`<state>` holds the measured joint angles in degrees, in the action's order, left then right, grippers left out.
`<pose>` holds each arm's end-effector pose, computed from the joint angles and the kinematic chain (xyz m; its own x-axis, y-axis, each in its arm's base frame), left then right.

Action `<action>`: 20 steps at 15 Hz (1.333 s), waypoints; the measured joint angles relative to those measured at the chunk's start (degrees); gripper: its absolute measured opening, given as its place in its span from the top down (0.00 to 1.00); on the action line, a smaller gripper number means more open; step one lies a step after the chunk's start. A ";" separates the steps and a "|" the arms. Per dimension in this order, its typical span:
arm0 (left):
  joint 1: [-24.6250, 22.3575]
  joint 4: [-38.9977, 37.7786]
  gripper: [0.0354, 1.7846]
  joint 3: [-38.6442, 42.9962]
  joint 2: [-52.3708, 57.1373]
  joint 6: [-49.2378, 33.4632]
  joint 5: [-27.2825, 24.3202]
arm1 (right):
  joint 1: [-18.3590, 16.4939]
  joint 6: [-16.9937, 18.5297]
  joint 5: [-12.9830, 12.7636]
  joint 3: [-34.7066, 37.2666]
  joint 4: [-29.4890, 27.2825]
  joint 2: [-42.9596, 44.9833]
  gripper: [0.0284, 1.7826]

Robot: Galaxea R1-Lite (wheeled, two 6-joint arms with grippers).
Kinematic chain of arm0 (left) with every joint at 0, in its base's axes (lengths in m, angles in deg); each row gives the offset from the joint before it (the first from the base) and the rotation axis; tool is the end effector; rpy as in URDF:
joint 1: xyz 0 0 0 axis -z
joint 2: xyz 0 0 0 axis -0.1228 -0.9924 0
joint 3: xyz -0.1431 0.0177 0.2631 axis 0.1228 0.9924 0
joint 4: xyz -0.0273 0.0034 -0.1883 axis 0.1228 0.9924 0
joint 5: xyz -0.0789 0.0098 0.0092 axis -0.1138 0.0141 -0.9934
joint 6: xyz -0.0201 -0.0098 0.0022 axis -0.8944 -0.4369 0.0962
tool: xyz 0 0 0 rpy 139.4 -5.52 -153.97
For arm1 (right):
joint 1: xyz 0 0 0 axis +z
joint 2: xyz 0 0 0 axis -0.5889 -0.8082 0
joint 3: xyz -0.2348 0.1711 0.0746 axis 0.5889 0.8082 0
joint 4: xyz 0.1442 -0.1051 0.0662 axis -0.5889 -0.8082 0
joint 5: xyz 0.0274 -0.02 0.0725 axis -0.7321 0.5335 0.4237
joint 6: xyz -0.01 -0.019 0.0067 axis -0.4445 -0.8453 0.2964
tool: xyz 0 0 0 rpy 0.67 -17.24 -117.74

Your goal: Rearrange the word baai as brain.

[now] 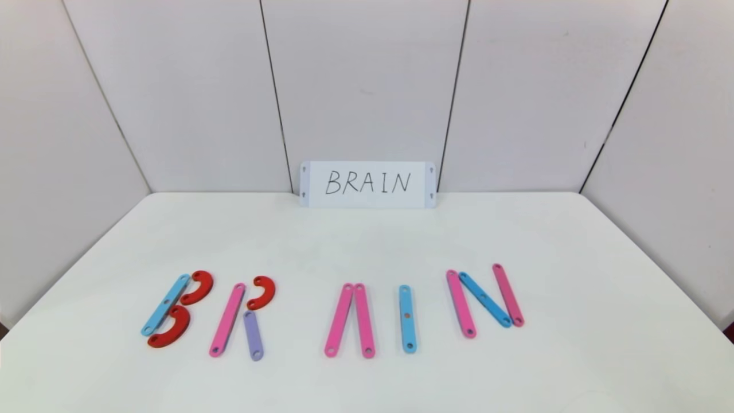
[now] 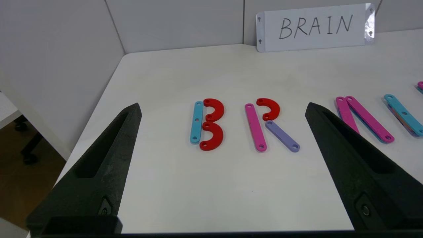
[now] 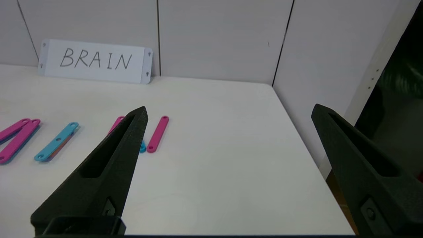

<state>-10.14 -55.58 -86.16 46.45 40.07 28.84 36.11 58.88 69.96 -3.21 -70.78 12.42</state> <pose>-0.0303 -0.0032 0.1868 0.9995 -0.0172 0.0281 0.0157 0.9983 0.0553 -0.0447 -0.0004 0.1396 0.9853 -0.0159 0.1699 0.0279 0.9973 -0.0680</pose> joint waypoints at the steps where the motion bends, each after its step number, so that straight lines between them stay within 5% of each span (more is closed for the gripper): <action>1: 1.88 0.60 0.03 -0.24 0.44 0.10 0.05 | -0.05 -0.95 -0.02 2.01 3.13 0.77 0.03; 7: 3.68 0.30 0.03 5.61 10.01 1.40 0.33 | -0.12 -2.67 -0.02 12.63 14.12 2.05 0.03; 13: 3.61 -12.15 0.03 22.80 14.53 3.39 0.83 | -0.12 -2.08 0.89 14.56 6.51 2.11 0.03; 20: 3.61 -9.47 0.03 25.70 14.85 2.52 0.83 | -0.12 -0.40 1.90 14.58 2.56 2.11 0.03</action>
<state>-6.53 -65.05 -60.47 61.30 42.59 29.67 35.98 58.48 71.87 11.37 -68.22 14.53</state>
